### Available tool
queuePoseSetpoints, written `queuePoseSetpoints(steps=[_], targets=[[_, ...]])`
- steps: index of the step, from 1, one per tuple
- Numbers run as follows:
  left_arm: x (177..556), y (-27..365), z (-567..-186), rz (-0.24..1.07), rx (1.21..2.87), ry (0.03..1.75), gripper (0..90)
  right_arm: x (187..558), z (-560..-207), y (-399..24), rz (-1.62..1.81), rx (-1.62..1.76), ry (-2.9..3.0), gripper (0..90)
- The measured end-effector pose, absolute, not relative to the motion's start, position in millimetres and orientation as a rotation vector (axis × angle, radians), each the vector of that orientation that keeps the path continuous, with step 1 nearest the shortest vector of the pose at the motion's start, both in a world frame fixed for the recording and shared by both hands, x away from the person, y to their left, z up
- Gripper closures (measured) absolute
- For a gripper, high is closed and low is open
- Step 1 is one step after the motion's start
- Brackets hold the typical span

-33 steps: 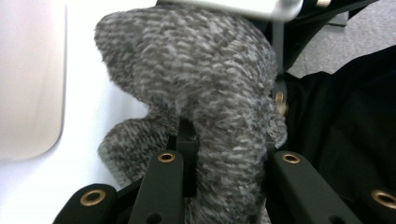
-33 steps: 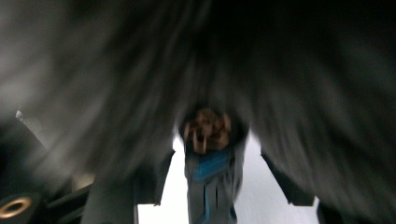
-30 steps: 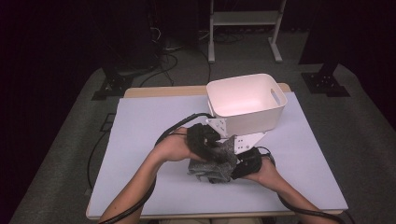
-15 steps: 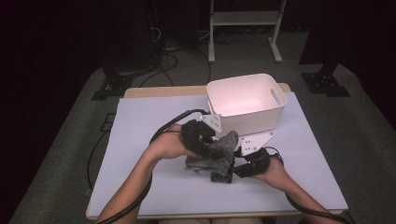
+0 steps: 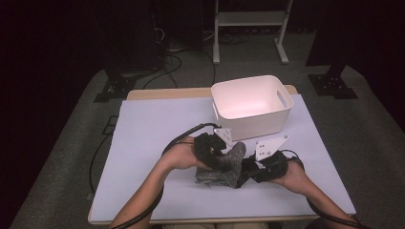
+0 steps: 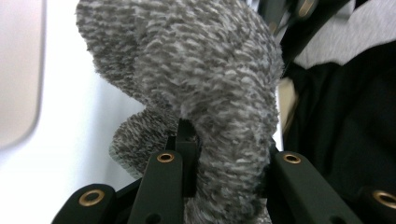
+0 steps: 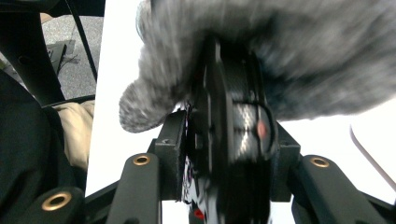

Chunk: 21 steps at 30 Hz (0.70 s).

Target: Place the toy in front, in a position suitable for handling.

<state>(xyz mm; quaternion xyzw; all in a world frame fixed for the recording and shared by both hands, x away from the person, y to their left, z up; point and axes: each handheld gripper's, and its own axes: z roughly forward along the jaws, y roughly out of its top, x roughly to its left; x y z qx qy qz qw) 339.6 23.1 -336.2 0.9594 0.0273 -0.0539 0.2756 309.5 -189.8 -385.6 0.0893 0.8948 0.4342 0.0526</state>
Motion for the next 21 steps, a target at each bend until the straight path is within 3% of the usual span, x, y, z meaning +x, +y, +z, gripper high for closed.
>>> queuePoseSetpoints(steps=[21], targets=[[340.3, 13.9, -354.5, -0.184, 2.612, 0.071, 72.0, 294.7, -413.3, -248.0, 1.298, 0.453, 2.73, 57.1]])
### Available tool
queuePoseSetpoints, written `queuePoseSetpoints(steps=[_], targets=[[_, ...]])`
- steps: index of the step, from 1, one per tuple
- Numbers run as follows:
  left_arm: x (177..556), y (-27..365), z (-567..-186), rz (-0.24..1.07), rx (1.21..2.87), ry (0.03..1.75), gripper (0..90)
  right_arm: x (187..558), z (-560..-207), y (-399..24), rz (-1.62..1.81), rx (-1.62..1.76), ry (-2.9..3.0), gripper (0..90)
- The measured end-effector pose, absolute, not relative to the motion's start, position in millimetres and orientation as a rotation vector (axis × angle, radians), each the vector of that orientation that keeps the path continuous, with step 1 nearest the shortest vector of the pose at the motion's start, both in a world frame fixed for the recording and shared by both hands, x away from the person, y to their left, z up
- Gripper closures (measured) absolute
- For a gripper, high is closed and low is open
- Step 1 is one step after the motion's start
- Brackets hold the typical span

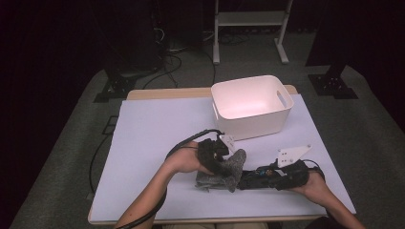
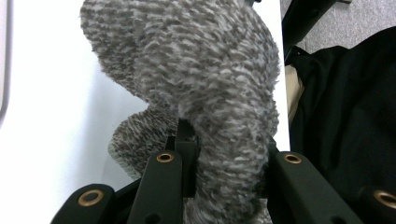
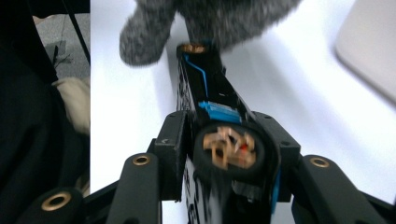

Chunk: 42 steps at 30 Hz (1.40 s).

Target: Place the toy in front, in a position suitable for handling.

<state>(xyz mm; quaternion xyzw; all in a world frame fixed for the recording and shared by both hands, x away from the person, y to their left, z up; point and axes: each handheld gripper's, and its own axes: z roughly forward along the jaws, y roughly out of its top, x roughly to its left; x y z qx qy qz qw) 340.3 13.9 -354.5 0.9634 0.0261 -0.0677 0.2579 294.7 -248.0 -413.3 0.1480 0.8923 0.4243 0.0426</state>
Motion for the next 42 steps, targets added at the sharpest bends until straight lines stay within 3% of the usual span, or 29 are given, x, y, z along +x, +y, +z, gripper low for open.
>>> queuePoseSetpoints(steps=[10, 24, 42], targets=[[340.3, 3.5, -359.0, -0.194, 2.636, 0.054, 71.6, 294.1, -428.4, -255.9, 1.253, 0.491, 2.777, 57.0], [340.4, 18.4, -358.6, -0.198, 2.646, 0.085, 71.7, 298.6, -430.8, -226.5, 1.166, 0.373, 2.821, 55.6], [337.0, 80.5, -347.3, -0.121, 2.665, 0.218, 71.6, 326.7, -431.8, -123.1, 1.217, 0.142, 2.868, 55.5]])
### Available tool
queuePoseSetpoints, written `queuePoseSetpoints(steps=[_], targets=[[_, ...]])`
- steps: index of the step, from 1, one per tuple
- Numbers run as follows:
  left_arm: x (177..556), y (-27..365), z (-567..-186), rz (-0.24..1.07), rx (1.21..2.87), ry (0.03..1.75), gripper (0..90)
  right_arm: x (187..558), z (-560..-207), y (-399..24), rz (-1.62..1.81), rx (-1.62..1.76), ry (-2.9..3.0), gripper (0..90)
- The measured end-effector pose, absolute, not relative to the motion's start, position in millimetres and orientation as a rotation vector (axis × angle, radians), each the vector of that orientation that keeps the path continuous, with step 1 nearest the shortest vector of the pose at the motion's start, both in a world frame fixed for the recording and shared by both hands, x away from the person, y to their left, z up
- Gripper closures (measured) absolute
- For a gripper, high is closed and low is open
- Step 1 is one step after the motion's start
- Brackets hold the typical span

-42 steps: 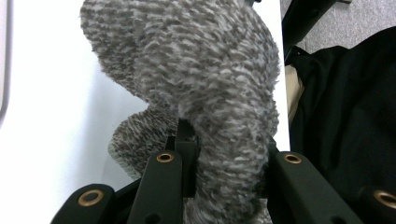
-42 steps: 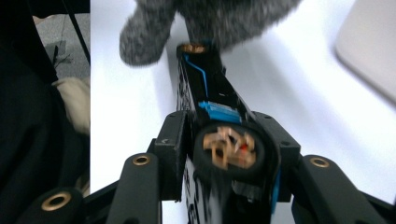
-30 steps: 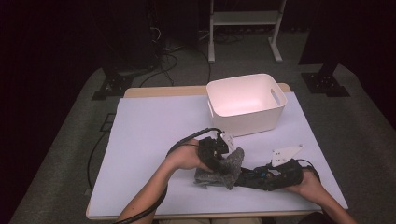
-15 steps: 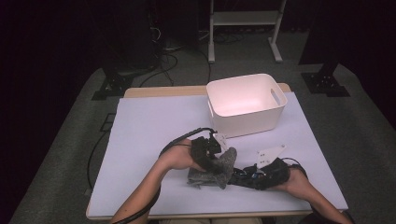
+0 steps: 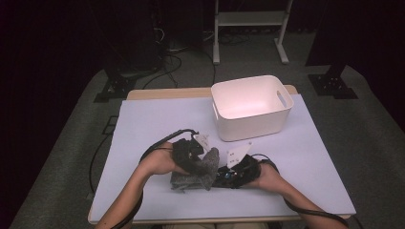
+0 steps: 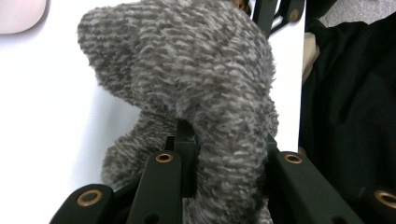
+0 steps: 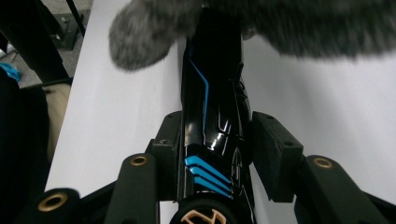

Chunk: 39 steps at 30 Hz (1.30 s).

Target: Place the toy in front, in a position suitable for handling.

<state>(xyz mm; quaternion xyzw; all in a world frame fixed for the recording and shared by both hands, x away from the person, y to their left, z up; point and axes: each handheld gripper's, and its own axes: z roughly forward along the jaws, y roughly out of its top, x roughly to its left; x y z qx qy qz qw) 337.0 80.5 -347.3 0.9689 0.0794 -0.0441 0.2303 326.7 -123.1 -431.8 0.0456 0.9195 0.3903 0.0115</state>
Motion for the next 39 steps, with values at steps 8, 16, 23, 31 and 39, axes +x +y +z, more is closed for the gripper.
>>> queuePoseSetpoints(steps=[8, 16, 23, 31, 39], targets=[[338.6, 66.1, -360.4, -0.152, 2.676, 0.201, 71.9, 331.3, -433.3, -109.2, 1.256, 0.158, 2.882, 55.3], [338.6, 76.4, -361.8, -0.186, 2.637, 0.224, 71.9, 322.2, -435.6, -130.7, 1.255, 0.2, 2.856, 56.9], [338.7, 64.4, -359.0, -0.168, 2.659, 0.207, 71.3, 320.1, -435.7, -135.4, 1.256, 0.211, 2.84, 61.4], [340.1, 35.9, -360.5, -0.172, 2.682, 0.115, 71.3, 318.9, -436.8, -133.6, 1.261, 0.226, 2.841, 61.5], [341.9, 67.8, -358.8, -0.154, 2.67, 0.211, 70.6, 319.1, -438.3, -141.2, 1.242, 0.228, 2.844, 62.9]])
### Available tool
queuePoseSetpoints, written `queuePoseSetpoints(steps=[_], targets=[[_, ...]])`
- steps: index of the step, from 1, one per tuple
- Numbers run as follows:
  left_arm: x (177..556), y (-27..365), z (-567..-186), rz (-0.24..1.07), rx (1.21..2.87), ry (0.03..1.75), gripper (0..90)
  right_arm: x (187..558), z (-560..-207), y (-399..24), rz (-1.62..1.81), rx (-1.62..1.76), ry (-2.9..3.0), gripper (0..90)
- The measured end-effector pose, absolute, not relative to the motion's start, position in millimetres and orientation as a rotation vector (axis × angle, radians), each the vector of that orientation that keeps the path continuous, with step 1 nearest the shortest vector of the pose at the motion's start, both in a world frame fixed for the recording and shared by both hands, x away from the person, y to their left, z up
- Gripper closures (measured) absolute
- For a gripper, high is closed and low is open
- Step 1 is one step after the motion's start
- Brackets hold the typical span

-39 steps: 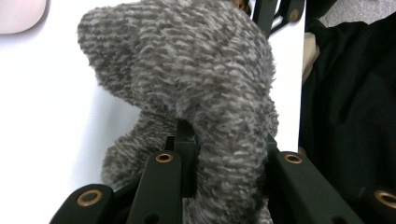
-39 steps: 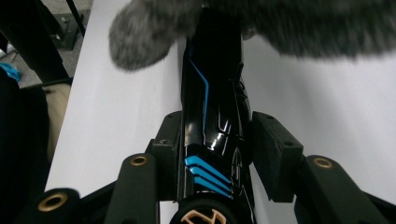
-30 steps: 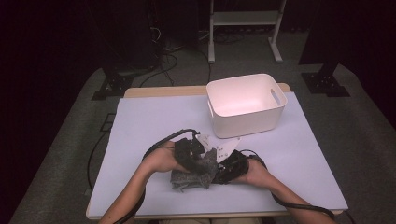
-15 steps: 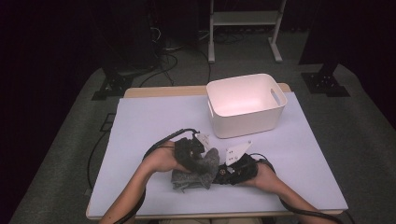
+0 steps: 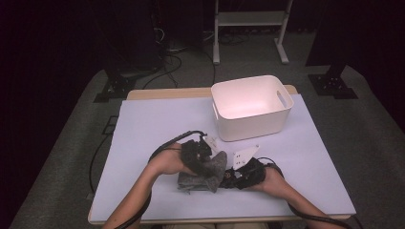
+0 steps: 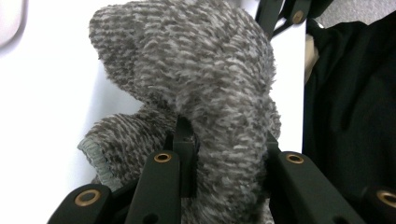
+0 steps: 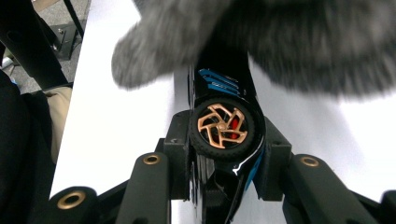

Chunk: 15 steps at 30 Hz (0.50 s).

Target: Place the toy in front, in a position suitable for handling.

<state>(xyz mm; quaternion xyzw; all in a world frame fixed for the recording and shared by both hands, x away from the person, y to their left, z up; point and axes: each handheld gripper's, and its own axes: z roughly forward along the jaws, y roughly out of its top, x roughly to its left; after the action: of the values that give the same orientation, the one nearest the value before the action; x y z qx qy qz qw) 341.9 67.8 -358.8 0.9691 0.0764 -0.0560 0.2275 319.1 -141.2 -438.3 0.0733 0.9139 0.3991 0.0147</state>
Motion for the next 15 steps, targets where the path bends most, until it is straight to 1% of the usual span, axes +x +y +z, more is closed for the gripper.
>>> queuePoseSetpoints(steps=[15], targets=[[339.9, 134.3, -357.1, -0.074, 2.672, 0.384, 70.4, 320.6, -438.1, -141.1, 1.249, 0.255, 2.864, 62.9]])
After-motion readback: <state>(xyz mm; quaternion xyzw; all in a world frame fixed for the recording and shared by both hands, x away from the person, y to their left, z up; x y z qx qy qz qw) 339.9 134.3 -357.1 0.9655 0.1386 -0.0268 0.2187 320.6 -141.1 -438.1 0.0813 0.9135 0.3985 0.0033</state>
